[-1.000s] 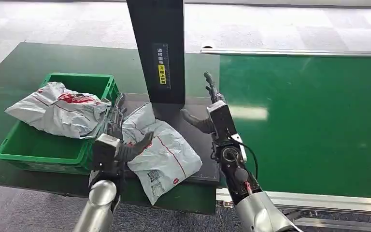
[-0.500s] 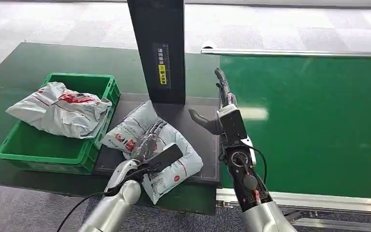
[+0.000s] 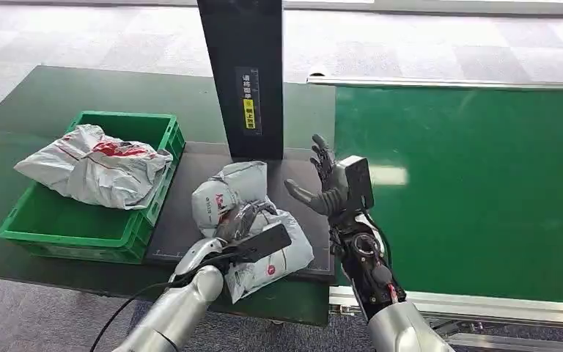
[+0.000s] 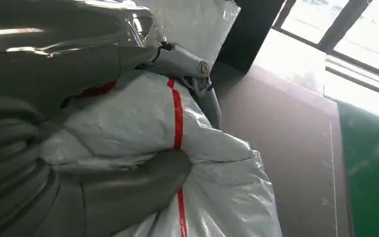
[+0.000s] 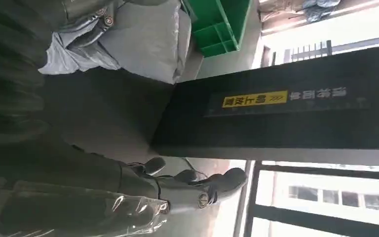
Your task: Moved the parcel from conveyor to table for the left to box.
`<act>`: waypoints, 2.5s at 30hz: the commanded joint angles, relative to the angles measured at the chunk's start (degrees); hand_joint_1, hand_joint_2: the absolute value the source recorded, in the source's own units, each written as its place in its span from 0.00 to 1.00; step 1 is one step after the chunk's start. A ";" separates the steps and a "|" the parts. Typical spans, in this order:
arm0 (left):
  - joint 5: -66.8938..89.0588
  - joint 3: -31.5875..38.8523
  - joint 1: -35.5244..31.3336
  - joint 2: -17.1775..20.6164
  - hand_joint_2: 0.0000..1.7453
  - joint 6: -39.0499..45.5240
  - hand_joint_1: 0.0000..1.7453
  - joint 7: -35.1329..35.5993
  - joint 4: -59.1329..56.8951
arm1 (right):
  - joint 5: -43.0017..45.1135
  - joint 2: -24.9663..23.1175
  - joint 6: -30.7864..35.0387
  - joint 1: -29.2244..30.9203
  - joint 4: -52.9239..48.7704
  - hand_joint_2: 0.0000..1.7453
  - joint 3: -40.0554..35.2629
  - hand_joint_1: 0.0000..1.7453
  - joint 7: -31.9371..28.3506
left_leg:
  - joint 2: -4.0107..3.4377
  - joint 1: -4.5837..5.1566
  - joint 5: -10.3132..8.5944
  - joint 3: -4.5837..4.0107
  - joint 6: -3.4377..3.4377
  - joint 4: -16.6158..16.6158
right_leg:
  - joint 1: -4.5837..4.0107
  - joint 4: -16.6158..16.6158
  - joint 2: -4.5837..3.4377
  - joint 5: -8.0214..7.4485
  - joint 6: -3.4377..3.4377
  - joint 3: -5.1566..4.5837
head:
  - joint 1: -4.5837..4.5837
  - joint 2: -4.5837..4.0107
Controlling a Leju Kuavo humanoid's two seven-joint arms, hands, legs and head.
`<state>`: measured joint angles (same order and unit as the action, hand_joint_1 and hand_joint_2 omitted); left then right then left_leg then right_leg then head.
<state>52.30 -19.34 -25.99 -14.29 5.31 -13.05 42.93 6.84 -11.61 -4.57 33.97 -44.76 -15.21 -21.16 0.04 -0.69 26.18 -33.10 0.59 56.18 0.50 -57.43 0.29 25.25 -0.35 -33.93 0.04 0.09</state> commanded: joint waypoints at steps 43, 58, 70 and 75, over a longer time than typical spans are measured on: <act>15.25 44.49 -8.86 -0.53 1.00 34.69 1.00 -9.52 10.75 | 3.31 -1.52 -2.36 9.15 16.77 1.00 -5.79 0.00 -2.49 | -0.09 -0.03 -0.03 -0.17 0.01 -0.04 | -0.07 0.01 -0.12 -0.02 0.07 -0.30 | 0.00 0.00; 25.16 42.10 -17.16 8.60 1.00 34.69 1.00 7.75 -8.95 | 8.73 -0.98 -9.77 8.40 16.01 1.00 -5.44 0.00 1.55 | -0.08 -0.03 -0.04 -0.27 0.02 -0.01 | -0.06 -0.04 -0.10 -0.02 0.06 -0.40 | 0.00 0.00; 24.21 35.80 -20.40 7.65 1.00 26.93 0.00 16.53 -19.82 | 9.34 0.58 -8.73 6.09 14.46 1.00 -6.92 0.00 1.24 | 0.15 0.00 -0.09 -0.13 -0.02 -0.09 | -0.03 0.06 0.13 -0.01 0.05 -0.15 | 0.00 0.00; 10.98 43.36 -15.74 4.34 1.00 34.69 0.00 -4.00 -2.96 | 9.67 0.91 -8.00 4.74 12.23 1.00 -7.50 0.00 1.07 | 0.19 -0.01 -0.08 -0.23 -0.03 -0.01 | -0.04 0.01 0.15 -0.02 0.04 -0.24 | 0.00 0.00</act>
<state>74.90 19.23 -45.10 -6.76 34.54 1.57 29.59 16.11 -12.35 -13.44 39.21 -31.71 -20.17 -20.00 0.17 -0.72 26.10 -33.36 0.60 56.20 0.45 -57.47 0.39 25.22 -0.30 -34.22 0.04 0.09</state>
